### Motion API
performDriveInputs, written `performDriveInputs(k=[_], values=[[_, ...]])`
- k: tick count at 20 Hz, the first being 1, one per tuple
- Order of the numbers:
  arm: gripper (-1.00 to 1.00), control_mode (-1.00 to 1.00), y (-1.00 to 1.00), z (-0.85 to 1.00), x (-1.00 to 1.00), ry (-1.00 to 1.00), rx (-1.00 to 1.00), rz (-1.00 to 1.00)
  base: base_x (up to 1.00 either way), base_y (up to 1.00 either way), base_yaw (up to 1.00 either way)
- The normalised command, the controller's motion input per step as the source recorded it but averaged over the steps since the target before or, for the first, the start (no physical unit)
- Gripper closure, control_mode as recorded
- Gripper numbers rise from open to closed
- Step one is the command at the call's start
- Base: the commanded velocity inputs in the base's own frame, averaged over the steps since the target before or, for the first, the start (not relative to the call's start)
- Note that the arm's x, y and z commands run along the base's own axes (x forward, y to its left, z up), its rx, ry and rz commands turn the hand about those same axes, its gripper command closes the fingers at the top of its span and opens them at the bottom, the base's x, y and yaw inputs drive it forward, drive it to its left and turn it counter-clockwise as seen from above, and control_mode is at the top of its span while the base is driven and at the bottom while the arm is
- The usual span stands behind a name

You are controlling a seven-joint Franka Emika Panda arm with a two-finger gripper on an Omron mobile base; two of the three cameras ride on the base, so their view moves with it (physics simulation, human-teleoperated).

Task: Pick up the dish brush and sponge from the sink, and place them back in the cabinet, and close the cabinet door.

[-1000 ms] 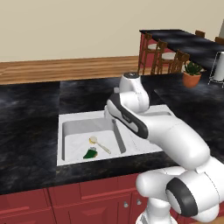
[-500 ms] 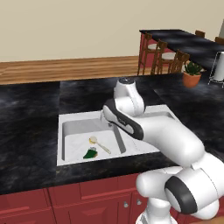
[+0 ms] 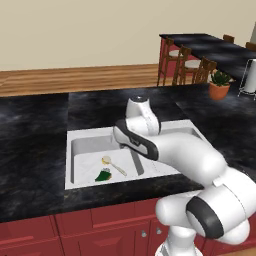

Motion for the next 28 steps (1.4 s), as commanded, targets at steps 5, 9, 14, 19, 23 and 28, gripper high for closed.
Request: performDriveInputs(k=[5,9,14,19,23,28], values=[[-1.0,-1.0,0.02,-0.17,0.08,0.0,0.0,0.0,0.0,0.0,0.0],[-1.0,-1.0,0.0,-0.24,0.08,0.0,0.0,0.01,0.0,0.0,0.0],[-1.0,-1.0,0.0,-0.27,0.05,0.0,0.0,0.01,0.0,0.0,0.0],[-1.0,-1.0,0.0,-0.24,0.13,0.0,0.0,0.01,0.0,0.0,0.0],[-1.0,-1.0,0.0,-0.22,0.23,0.0,0.0,0.01,0.0,0.0,0.0],[-1.0,-1.0,0.0,-0.26,0.22,0.0,0.0,0.03,0.0,0.0,0.0]])
